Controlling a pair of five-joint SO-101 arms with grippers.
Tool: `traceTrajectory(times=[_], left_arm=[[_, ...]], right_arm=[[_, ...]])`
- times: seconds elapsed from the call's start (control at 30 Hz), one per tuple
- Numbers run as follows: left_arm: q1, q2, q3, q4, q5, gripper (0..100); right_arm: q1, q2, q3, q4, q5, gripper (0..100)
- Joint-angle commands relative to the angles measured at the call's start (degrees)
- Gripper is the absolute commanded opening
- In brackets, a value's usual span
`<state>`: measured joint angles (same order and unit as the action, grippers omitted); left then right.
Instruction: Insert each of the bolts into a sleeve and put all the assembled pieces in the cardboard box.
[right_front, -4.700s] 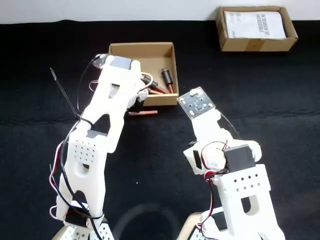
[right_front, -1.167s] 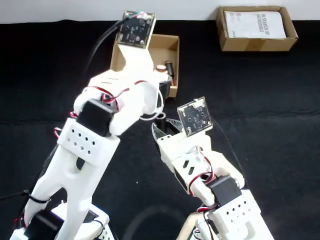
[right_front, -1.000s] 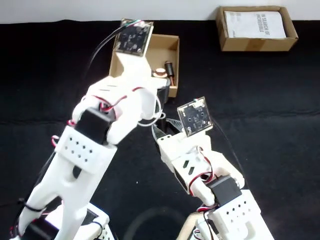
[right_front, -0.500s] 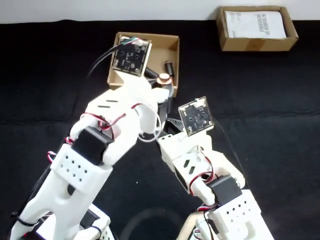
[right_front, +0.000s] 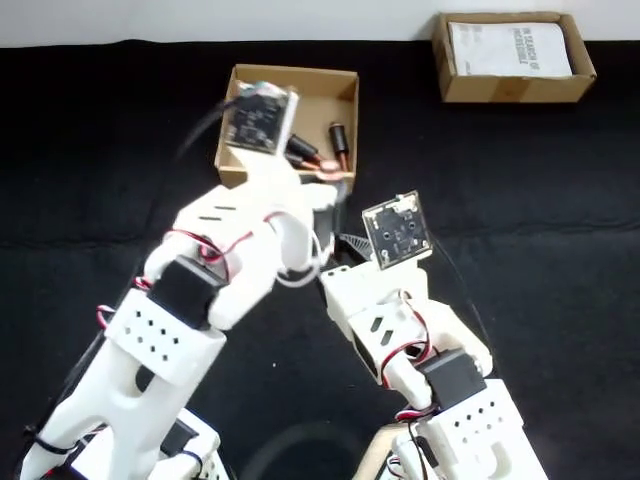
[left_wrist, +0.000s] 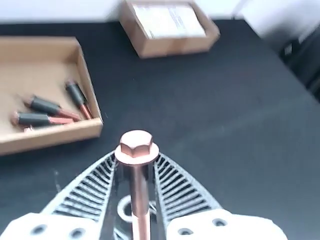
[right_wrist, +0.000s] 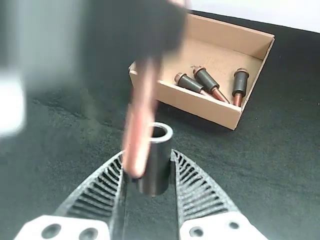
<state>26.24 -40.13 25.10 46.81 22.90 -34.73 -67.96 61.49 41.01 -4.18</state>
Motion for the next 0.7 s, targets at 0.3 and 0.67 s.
traceTrajectory(times=[0.3,0.67], left_arm=[[-2.24,-1.36,-6.11,-2.29,-2.73,1],[-0.4,-1.1,-1.01,-2.73,0.7,1]], right_arm=[[0.57,-1.36,-2.59,0.4,0.35,0.8],[0.57,-1.36,-2.68,0.22,0.44,0.8]])
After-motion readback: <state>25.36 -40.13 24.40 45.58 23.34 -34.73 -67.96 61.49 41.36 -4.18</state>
